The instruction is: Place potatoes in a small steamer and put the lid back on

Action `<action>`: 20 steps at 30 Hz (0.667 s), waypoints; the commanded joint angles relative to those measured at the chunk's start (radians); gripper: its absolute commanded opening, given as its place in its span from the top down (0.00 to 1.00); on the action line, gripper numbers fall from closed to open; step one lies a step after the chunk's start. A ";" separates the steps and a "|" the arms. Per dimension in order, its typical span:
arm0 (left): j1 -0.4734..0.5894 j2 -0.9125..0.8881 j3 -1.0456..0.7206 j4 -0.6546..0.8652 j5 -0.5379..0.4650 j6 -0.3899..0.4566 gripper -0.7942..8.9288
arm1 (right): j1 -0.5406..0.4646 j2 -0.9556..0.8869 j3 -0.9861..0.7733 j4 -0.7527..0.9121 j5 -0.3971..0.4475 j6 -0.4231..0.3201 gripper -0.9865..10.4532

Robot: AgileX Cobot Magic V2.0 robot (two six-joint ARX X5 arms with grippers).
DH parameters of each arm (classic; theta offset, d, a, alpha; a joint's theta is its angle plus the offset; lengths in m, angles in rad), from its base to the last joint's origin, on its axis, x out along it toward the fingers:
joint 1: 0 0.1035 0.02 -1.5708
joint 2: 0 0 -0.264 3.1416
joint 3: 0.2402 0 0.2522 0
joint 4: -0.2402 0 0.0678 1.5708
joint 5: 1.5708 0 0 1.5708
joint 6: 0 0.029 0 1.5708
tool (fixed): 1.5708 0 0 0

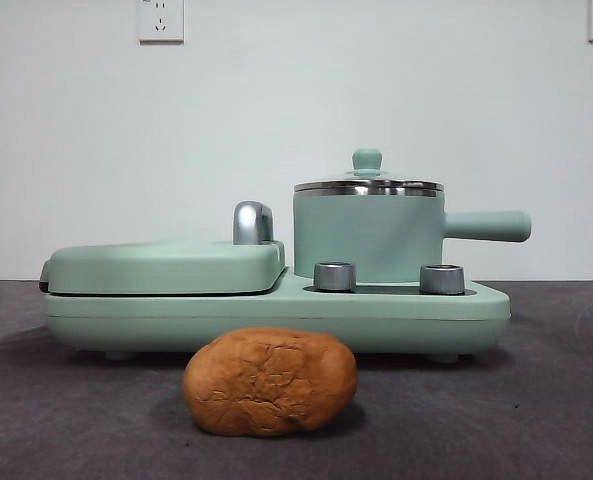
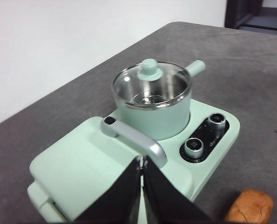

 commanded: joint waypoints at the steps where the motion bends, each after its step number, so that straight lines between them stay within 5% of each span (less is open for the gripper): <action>1: -0.015 0.005 0.020 0.013 0.006 0.032 0.81 | 0.007 0.005 0.018 0.002 -0.002 -0.031 0.87; 4: -0.023 0.005 0.020 0.013 0.005 0.020 0.60 | 0.007 0.005 0.018 -0.018 0.001 -0.026 0.72; 15: -0.049 0.016 0.020 0.021 -0.035 -0.006 0.63 | 0.007 0.004 0.018 -0.061 0.030 0.000 0.70; 20: -0.070 0.082 0.020 0.114 -0.090 -0.108 0.63 | 0.007 0.004 0.018 -0.060 0.030 0.005 0.70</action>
